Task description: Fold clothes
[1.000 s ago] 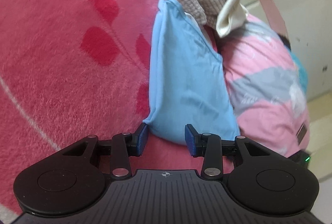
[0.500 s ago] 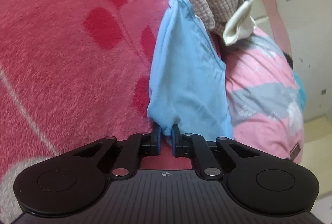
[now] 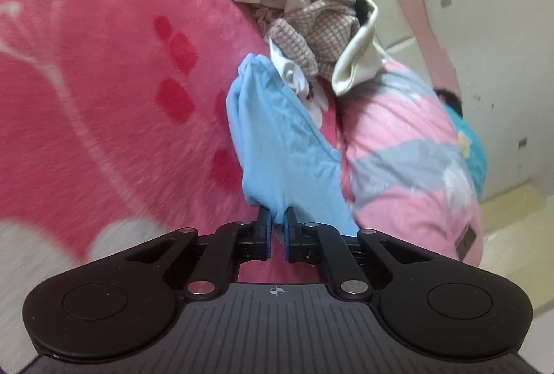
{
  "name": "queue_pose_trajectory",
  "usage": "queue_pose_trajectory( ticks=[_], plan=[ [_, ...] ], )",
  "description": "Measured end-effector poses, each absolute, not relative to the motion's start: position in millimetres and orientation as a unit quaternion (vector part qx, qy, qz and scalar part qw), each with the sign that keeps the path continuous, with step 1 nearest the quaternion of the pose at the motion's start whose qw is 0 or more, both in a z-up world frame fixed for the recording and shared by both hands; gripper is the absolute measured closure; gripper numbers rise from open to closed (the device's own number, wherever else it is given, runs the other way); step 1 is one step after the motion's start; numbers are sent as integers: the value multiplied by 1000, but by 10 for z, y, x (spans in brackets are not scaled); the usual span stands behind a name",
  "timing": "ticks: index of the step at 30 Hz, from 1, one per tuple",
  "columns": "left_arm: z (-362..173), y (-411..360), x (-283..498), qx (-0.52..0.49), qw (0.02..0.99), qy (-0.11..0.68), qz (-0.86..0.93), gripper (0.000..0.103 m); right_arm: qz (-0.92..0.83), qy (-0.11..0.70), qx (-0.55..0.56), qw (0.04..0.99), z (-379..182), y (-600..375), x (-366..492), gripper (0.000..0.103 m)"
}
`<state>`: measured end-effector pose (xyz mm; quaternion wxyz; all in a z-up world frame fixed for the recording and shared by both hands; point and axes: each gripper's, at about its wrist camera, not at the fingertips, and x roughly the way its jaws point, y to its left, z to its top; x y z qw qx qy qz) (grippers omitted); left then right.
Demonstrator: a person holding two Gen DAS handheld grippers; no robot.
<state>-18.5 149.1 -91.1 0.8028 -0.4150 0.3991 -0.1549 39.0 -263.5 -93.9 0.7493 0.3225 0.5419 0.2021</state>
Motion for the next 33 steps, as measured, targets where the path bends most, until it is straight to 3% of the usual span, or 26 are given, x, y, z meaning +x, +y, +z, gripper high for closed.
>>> queue_pose_trajectory(
  ticks=[6,10,11,13,18,22,28,33],
  plan=[
    [-1072,1610,-756,-384,774,488,-128,98,211,589,245,741,-1046,-2423,-403,91],
    [-1439,1618,-717,-380,732,557,-94,93,212,584,110,776,-1151,-2170,-552,81],
    [-1513,1627,-685,-383,724,567,-88,93,218,574,86,784,-1089,-2132,-589,72],
    [-1511,1652,-646,-390,722,565,-90,94,225,552,46,802,-954,-2100,-684,64],
    [-1487,1614,-660,-381,732,558,-92,93,236,530,18,814,-831,-2170,-932,64],
    [-1419,1566,-684,-366,751,542,-89,86,250,509,3,824,-801,-2149,-1060,64],
    [-1335,1511,-689,-333,776,529,-87,82,258,501,-12,826,-880,-2020,-999,71],
    [-1325,1449,-687,-303,790,526,-87,82,254,505,-36,824,-967,-1948,-962,94]
  ],
)
